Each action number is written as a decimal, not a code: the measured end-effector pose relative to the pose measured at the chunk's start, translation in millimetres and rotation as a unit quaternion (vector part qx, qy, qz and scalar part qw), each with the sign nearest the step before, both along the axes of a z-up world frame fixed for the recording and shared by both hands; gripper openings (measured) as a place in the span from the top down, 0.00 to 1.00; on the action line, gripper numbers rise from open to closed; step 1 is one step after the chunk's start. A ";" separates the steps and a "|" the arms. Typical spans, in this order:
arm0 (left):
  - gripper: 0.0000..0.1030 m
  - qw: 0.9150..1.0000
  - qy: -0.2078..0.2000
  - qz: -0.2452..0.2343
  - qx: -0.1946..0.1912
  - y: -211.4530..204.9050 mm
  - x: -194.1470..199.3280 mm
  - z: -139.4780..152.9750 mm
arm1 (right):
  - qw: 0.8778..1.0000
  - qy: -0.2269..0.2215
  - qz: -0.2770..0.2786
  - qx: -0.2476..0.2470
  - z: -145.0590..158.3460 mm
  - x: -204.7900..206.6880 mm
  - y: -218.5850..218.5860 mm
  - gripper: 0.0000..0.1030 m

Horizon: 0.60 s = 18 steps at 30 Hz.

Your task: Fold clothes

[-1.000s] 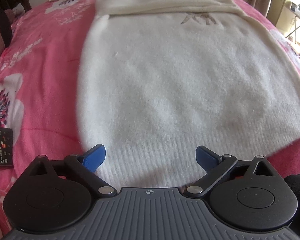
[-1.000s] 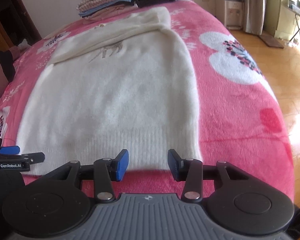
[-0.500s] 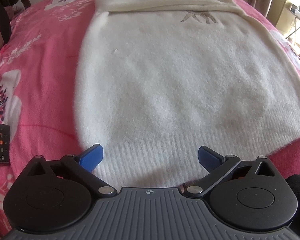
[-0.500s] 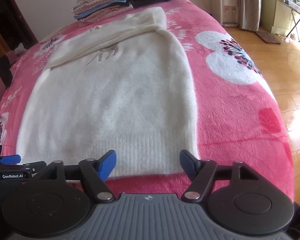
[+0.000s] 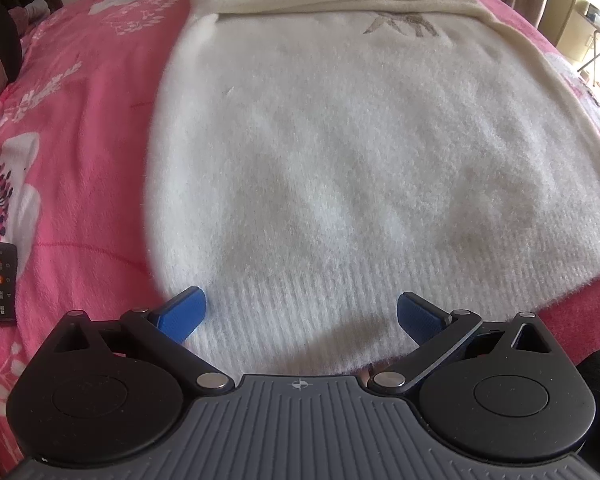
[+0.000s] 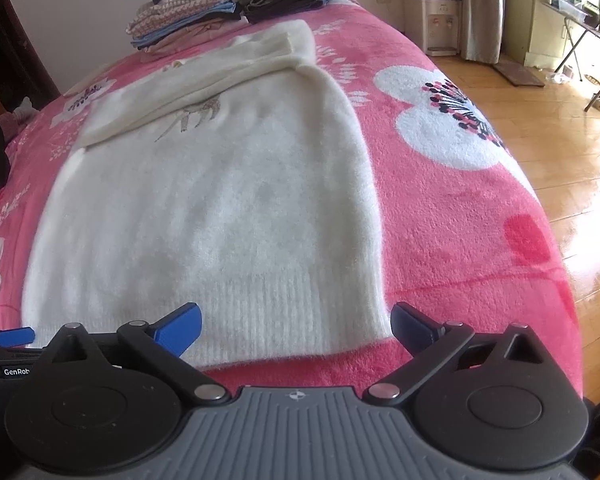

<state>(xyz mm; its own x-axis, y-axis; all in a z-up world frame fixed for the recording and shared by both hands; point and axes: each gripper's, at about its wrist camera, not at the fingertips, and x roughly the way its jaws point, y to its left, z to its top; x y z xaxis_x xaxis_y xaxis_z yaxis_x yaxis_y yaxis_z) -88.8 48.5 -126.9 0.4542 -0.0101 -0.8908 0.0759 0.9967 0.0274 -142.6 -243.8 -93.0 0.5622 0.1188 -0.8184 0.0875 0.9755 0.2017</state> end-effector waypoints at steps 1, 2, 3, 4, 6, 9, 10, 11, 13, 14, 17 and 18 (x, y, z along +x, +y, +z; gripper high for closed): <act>0.00 1.000 0.000 0.001 -0.002 0.3 0.0 -0.2 | 1.000 -0.001 0.000 0.000 0.4 0.1 -0.1 0.00; 0.00 1.000 0.001 0.002 -0.004 0.7 0.0 -0.5 | 1.000 -0.001 0.000 0.000 0.7 0.2 0.1 0.00; 0.00 1.000 0.001 0.003 -0.007 1.1 -0.2 -0.8 | 1.000 0.000 -0.001 -0.001 0.7 0.4 0.4 0.00; 0.00 1.000 0.002 0.004 -0.009 1.4 -0.3 -1.2 | 1.000 0.002 -0.002 -0.003 0.3 0.9 0.3 0.00; 0.00 1.000 0.005 0.002 -0.008 0.5 -0.5 -1.8 | 1.000 0.008 -0.005 -0.001 -1.7 1.9 -1.0 0.00; 0.00 1.000 0.009 -0.003 -0.002 -1.7 -0.6 -2.9 | 1.000 0.016 -0.012 0.009 -4.5 2.7 -3.1 0.00; 0.00 1.000 0.010 -0.004 0.000 -2.5 -0.6 -3.3 | 1.000 0.017 -0.015 0.012 -5.0 2.5 -3.8 0.00; 0.00 1.000 0.010 -0.004 -0.002 -2.2 -0.6 -3.4 | 1.000 0.016 -0.017 0.014 -5.2 2.2 -4.3 0.00; 0.00 1.000 0.009 -0.003 -0.004 -1.7 -0.7 -3.5 | 1.000 0.013 -0.020 0.011 -4.4 1.6 -4.1 0.00; 0.00 1.000 0.009 -0.002 -0.005 -1.5 -0.8 -3.5 | 1.000 0.011 -0.022 0.007 -3.5 1.6 -3.8 0.00; 0.00 1.000 0.009 -0.001 -0.009 -0.7 -0.9 -3.7 | 0.999 0.000 -0.027 -0.018 -1.0 0.5 -1.0 0.00; 0.00 1.000 0.009 0.000 -0.010 -0.5 -1.0 -3.7 | 0.999 -0.005 -0.029 -0.028 -0.1 -0.1 0.2 0.00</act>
